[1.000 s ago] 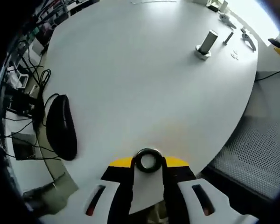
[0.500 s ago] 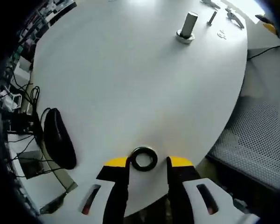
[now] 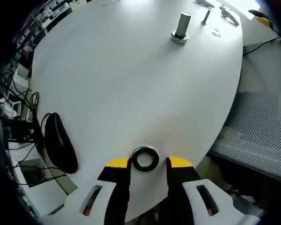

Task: Place the washer onto the threaded stud by aligning its center hole with the stud, sliding it down to the base, and recovering from edge contact or off-axis alignment until the washer reaches the visible bottom stop.

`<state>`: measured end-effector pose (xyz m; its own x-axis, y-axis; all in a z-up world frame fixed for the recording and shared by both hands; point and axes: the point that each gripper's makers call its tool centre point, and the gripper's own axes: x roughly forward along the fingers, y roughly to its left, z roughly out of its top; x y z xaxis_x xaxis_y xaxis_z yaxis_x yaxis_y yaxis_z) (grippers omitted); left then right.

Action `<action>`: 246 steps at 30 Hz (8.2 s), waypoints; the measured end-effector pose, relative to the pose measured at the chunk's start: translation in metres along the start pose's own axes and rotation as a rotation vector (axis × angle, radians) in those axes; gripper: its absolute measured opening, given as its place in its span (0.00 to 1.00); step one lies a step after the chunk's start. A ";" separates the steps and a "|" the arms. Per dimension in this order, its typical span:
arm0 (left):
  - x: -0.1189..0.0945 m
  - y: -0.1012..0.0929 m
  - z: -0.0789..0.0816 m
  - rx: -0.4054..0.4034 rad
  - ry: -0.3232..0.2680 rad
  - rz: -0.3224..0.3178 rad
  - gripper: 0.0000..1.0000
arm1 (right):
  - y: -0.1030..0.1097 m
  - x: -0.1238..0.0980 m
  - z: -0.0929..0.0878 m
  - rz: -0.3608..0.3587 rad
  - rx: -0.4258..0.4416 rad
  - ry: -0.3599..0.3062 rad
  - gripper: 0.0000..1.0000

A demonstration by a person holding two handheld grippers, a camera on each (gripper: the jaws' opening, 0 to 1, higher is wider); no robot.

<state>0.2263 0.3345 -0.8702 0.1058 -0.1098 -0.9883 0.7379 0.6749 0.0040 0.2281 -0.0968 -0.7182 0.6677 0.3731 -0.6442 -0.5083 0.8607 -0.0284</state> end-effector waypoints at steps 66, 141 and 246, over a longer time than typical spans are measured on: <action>-0.066 -0.023 0.154 0.200 -0.259 0.005 0.19 | -0.004 -0.002 0.002 -0.013 0.005 -0.010 0.37; 0.020 -0.058 0.214 0.443 -0.116 -0.071 0.20 | -0.009 -0.002 0.000 -0.034 0.008 -0.005 0.36; -0.145 -0.175 0.144 -0.101 -0.769 -0.035 0.36 | 0.030 0.002 -0.004 0.164 0.020 0.015 0.37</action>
<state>0.1777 0.1274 -0.7060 0.5437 -0.5833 -0.6035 0.6889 0.7208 -0.0761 0.2120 -0.0714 -0.7237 0.5686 0.5042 -0.6499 -0.5989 0.7954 0.0931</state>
